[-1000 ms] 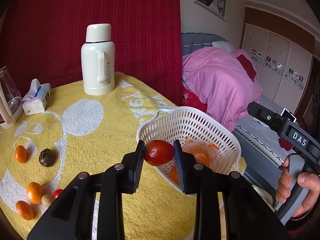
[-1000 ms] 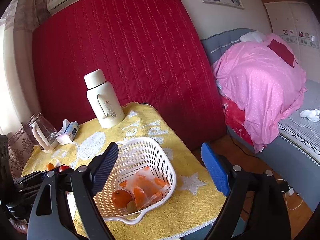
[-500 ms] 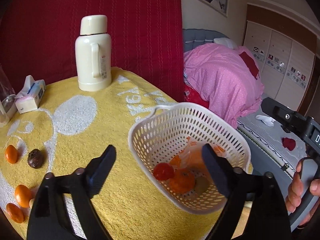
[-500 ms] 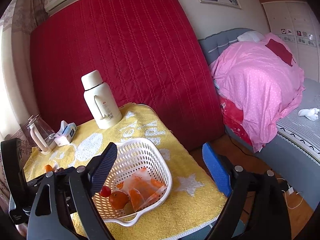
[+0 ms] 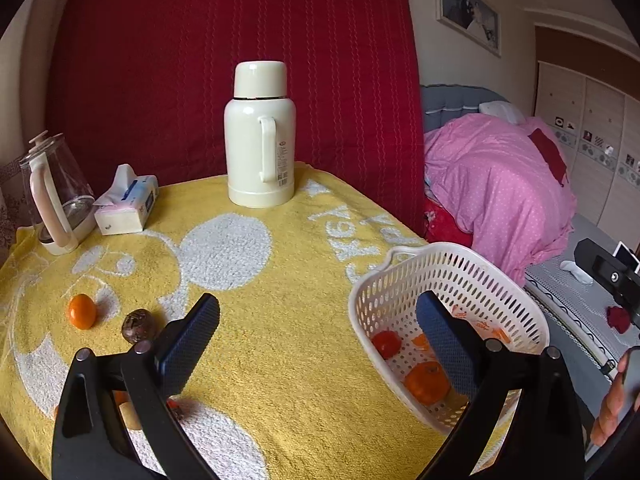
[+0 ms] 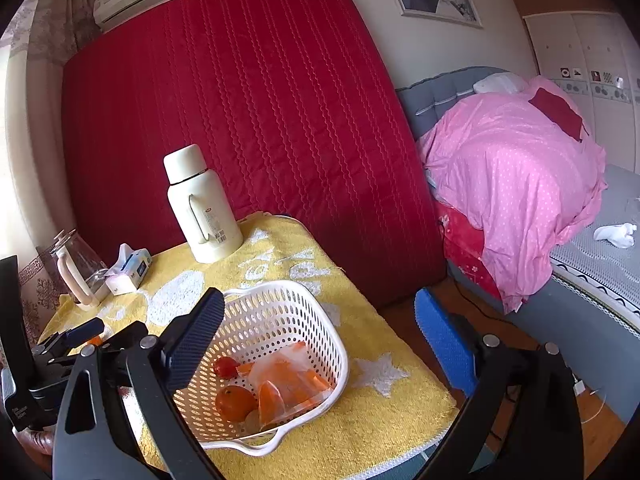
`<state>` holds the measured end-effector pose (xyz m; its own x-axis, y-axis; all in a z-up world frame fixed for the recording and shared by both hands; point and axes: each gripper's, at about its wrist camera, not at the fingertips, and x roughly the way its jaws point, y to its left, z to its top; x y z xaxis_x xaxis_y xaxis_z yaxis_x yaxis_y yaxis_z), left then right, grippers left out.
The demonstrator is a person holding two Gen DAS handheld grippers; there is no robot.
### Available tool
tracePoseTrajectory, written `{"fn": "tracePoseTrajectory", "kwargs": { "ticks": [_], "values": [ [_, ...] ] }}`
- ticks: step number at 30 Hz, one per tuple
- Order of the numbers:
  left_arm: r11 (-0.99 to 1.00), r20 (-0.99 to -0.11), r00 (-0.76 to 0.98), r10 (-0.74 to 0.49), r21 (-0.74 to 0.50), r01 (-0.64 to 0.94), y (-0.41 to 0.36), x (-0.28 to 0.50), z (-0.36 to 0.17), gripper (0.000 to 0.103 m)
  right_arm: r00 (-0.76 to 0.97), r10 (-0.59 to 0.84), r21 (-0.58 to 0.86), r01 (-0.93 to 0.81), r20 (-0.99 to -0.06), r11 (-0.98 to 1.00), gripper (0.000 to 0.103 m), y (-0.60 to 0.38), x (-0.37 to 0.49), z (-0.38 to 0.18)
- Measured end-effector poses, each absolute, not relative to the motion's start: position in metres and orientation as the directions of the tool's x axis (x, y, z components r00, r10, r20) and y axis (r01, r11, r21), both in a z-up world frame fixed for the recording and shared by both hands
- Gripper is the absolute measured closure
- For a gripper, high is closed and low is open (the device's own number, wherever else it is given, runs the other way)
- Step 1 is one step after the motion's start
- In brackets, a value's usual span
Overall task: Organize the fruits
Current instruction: 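Move both open tools back over the remaining fruit on the towel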
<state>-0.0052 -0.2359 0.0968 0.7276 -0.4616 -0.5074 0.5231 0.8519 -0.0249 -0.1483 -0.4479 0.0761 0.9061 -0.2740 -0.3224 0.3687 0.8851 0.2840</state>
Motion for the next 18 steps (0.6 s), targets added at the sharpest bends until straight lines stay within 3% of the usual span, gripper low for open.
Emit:
{"fn": "tracePoseTrajectory", "kwargs": {
  "ticks": [9,18],
  "values": [
    [0.890,-0.470,0.779,-0.416,-0.033,0.456,-0.213,-0.004,0.106,0.005,0.918,-0.325,0.219,0.373,-0.227,0.901,0.003,-0.427,-0.158,0.084],
    [0.922,-0.433,0.828,-0.358,-0.025,0.386,-0.174,0.003,0.118,0.005,0.933,-0.281,0.189,0.325,-0.223,0.927,0.003,-0.400,-0.152,0.083]
  ]
}}
